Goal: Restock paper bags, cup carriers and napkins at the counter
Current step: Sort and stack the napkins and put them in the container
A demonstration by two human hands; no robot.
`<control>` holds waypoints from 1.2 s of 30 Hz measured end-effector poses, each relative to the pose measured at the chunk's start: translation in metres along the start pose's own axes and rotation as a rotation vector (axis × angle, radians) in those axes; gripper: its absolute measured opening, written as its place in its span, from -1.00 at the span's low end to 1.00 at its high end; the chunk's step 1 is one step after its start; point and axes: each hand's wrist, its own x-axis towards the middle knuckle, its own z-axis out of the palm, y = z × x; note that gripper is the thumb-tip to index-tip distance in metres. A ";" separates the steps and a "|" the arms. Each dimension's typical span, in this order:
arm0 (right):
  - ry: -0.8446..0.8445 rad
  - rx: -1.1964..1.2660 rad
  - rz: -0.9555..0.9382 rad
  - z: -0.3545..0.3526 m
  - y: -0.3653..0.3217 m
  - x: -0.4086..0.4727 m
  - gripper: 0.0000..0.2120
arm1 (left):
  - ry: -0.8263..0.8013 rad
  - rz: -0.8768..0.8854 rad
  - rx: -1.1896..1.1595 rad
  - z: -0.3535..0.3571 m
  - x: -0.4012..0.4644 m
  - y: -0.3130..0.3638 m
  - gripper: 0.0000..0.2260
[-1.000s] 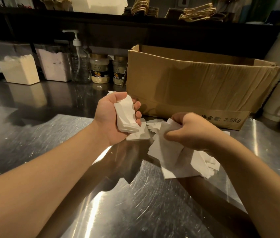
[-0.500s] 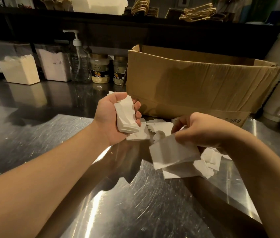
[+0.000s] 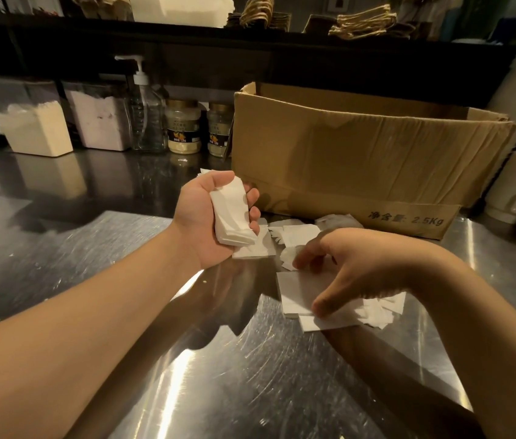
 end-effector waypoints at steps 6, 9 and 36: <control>-0.050 -0.018 0.032 0.001 -0.005 -0.004 -0.37 | 0.019 -0.003 0.012 0.000 0.000 -0.001 -0.69; -0.048 -0.046 0.028 0.001 -0.007 -0.005 -0.44 | 0.025 -0.005 0.018 0.000 0.000 -0.001 -0.66; 0.271 0.501 -0.155 -0.002 -0.001 -0.004 -0.85 | -0.019 -0.106 0.040 0.002 -0.003 -0.002 -0.51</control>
